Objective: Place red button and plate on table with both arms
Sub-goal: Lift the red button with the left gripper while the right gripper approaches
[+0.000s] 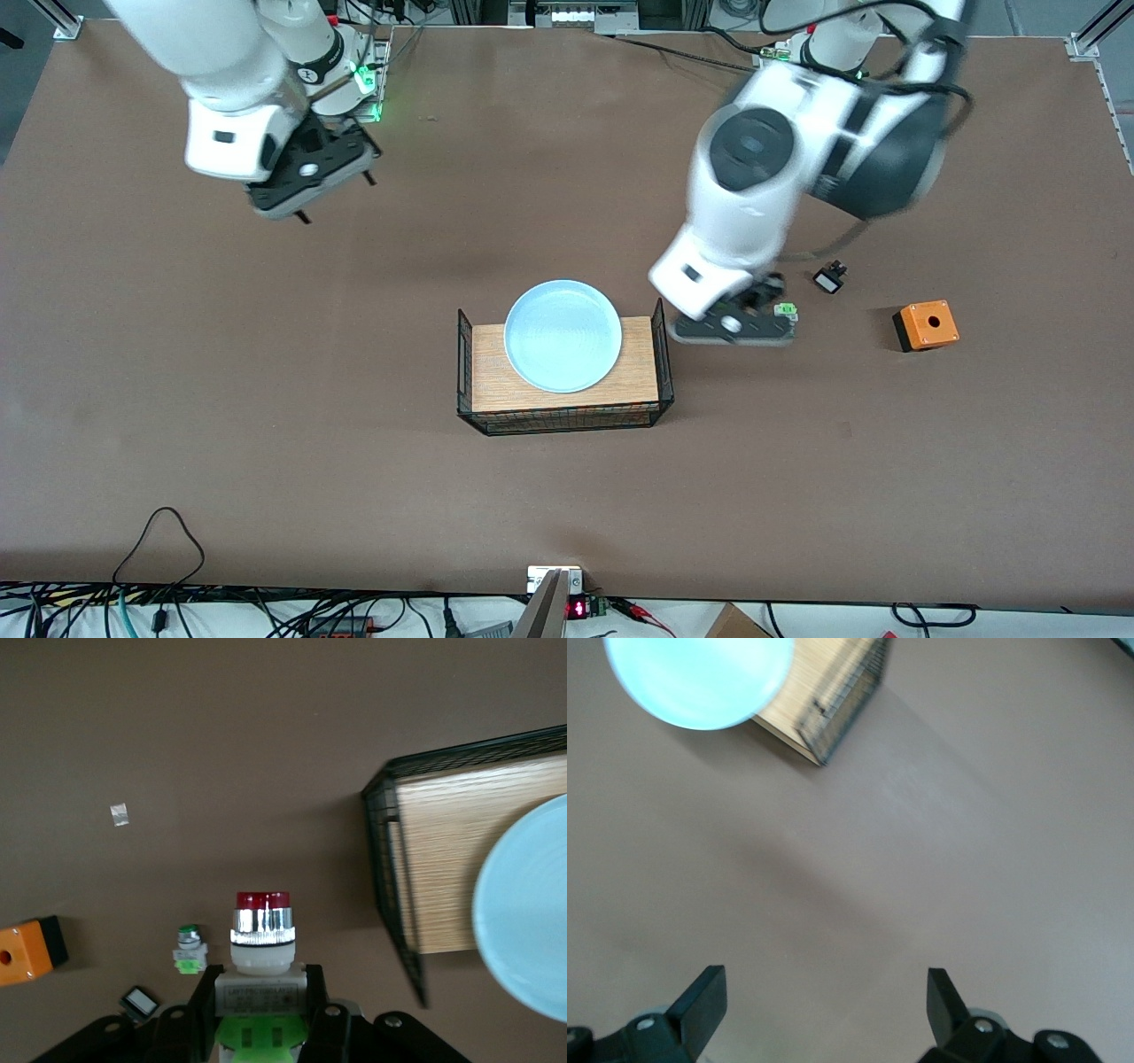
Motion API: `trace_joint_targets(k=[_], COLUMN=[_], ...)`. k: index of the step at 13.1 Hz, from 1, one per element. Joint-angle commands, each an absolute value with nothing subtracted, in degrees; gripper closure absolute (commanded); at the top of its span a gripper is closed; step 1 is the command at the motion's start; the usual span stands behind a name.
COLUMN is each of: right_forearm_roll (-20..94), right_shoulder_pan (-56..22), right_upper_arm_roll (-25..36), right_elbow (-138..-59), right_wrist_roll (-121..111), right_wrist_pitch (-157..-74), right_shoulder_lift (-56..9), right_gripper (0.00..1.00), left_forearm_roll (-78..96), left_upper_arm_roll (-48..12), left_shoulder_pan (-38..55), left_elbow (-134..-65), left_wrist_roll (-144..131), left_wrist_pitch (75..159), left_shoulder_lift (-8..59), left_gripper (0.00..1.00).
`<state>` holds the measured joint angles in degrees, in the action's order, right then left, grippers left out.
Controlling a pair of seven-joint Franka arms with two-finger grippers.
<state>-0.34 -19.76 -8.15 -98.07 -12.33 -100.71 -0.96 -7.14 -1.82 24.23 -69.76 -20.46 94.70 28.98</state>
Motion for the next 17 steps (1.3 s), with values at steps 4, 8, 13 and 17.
trace_joint_targets(k=[4,8,13,17], right_forearm_roll=[-1.05,-6.57,-15.64,-18.35], right_shoulder_pan=[-27.67,-33.65,-38.14,-39.55], right_upper_arm_roll=[-7.47,-7.47,-7.29,-7.12], right_elbow=[-93.88,-91.15,-90.7,-90.7], right_wrist_roll=[-19.06,-19.43,-19.16,-16.54], right_wrist_pitch=[-111.68,-120.92,-131.38,-135.08], right_shoulder_lift=[-10.96,-19.49,-28.03,-30.4], right_gripper=[0.0,0.0,0.0,0.0], left_forearm_roll=[-4.83,-4.66,-5.1,-5.1], left_upper_arm_roll=[-2.55,-2.72,-2.55,-2.55], left_shoulder_pan=[9.95,2.12,-1.39,-3.6], left_elbow=[-77.58,-88.65,-104.55,-119.16], left_wrist_roll=[2.79,14.04,15.99,17.32], left_wrist_pitch=[98.85,111.15,130.55,154.12], left_shoulder_lift=[29.53,29.18,28.39,28.12], left_gripper=[0.78,0.77,0.79,0.77])
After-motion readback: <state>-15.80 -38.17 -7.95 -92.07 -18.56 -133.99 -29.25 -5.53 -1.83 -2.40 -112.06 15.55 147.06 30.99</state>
